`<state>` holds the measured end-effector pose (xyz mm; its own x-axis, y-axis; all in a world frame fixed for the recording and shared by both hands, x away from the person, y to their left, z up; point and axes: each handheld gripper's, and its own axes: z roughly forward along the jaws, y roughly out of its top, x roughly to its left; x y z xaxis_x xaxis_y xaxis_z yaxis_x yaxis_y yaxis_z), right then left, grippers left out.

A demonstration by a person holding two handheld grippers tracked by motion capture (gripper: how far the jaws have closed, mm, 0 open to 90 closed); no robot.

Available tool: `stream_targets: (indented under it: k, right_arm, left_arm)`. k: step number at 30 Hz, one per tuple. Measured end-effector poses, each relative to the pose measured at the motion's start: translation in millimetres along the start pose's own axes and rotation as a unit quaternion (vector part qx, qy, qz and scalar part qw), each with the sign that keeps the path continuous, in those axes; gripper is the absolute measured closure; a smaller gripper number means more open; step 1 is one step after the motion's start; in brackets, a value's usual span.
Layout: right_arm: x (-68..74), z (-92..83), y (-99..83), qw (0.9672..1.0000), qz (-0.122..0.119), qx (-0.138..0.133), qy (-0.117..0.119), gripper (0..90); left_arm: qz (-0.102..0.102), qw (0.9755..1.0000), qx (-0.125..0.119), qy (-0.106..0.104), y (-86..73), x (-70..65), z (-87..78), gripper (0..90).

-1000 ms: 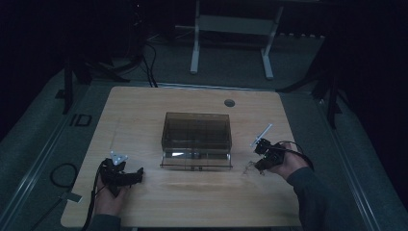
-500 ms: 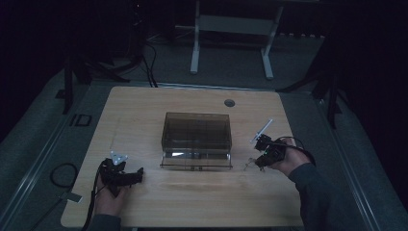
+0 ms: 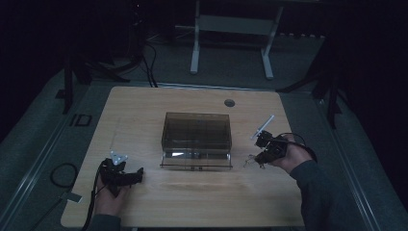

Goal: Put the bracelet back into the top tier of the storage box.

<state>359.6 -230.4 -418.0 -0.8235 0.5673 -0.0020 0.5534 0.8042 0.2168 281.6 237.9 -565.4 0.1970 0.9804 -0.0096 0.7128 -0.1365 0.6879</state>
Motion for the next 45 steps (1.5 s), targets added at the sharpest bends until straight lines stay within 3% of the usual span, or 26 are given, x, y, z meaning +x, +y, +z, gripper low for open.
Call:
stream_targets:
  k: [21,45]
  right_arm:
    - [3.3,-26.8,11.1,0.9997,-0.017,-0.019,-0.004,83.7]
    - [10.1,-44.3,25.2,0.9988,-0.036,-0.032,-0.006,83.7]
  left_arm:
    - [-0.001,1.0,0.0,0.0,0.0,-0.1,0.0,2.3]
    - [0.0,1.0,0.001,-0.001,0.1,0.0,-0.1,2.3]
